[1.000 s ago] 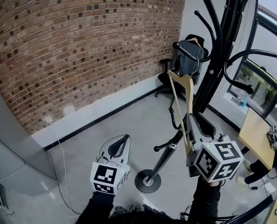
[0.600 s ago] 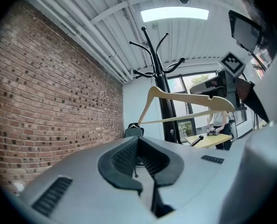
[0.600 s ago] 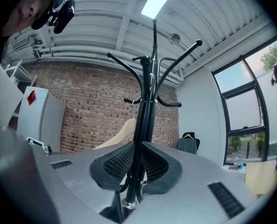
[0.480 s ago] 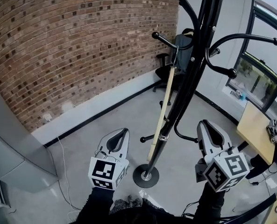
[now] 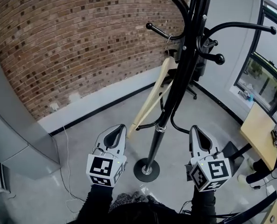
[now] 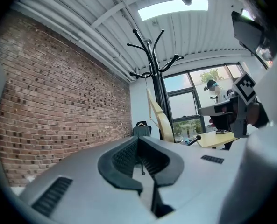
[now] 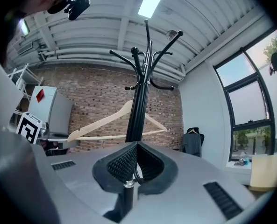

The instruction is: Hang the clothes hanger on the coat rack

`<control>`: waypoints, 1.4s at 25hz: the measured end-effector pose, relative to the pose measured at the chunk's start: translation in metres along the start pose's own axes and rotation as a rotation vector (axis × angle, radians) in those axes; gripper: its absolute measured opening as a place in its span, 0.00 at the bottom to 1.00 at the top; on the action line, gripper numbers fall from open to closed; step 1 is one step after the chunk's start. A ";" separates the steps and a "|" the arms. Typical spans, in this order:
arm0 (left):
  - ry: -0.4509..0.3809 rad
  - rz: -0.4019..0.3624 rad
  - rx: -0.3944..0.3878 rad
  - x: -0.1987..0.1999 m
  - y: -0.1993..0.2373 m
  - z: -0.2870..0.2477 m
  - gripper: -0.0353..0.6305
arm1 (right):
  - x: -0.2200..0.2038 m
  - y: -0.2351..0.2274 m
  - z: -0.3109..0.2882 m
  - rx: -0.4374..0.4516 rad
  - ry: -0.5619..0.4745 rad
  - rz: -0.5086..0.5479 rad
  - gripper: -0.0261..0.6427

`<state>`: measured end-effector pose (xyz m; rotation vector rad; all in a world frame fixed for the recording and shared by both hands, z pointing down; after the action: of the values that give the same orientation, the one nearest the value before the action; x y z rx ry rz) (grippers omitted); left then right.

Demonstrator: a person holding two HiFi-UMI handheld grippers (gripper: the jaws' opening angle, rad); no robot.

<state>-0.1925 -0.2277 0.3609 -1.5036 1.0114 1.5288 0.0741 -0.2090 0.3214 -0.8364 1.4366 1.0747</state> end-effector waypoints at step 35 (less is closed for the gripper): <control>-0.009 -0.008 0.126 0.006 0.017 0.042 0.07 | 0.005 0.043 -0.024 0.107 -0.001 0.003 0.05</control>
<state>-0.2254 -0.1959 0.3548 -1.4100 1.0742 1.4376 0.0250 -0.2162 0.3230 -0.7566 1.4815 0.9912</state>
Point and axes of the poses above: the fingertips, and each gripper's own axes: z backward along the fingers, y to its left, x out of its top, the point moved 6 cm from there along z, backward along the fingers, and after that the axes turned 7 degrees about z, right-handed, at the moved point
